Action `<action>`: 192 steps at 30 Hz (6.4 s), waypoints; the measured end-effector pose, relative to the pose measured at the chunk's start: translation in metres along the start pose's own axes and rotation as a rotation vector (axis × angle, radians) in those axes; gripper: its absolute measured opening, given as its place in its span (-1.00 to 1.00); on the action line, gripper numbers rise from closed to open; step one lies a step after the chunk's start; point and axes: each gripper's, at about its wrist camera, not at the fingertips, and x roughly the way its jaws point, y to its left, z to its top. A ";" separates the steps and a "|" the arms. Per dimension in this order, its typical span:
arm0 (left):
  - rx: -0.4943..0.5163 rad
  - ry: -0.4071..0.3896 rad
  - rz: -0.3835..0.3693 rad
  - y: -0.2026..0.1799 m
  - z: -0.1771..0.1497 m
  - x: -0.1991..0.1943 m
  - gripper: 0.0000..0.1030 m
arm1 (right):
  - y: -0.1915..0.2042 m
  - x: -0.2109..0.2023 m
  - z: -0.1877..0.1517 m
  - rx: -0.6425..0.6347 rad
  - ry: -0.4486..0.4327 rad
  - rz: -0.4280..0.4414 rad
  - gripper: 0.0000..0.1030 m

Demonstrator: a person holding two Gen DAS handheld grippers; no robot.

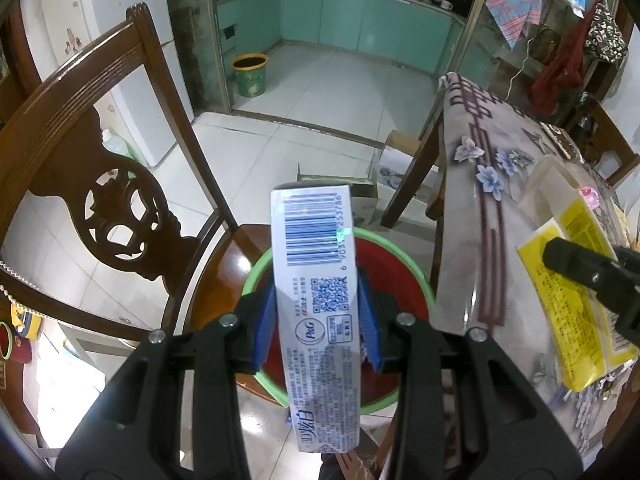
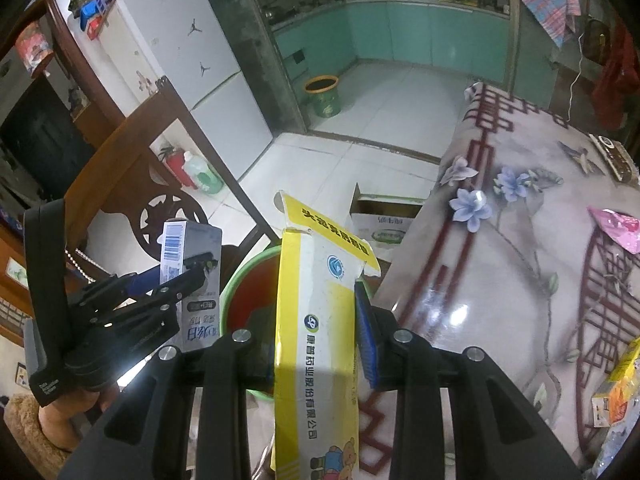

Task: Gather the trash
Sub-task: 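Carry the white toothpaste box and yellow box over the red bucket with both grippers, then open both grippers to drop the boxes into the red bucket, then move both grippers back over the table trash, then grasp the clear plastic bottle with the left gripper while the right grasps the white milk carton, then carry the bottle and milk carton over the red bucket with both grippers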

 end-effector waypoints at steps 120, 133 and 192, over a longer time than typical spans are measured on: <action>0.244 0.121 -0.175 -0.381 -0.086 -0.016 -0.04 | -0.352 -0.193 -0.175 0.372 -0.041 -0.074 -0.24; 0.250 0.020 -0.192 -0.387 -0.065 -0.051 -0.04 | -0.362 -0.203 -0.154 0.368 -0.103 -0.099 -0.24; 0.219 -0.039 -0.137 -0.330 -0.089 -0.085 -0.04 | -0.309 -0.222 -0.158 0.375 -0.212 -0.070 -0.24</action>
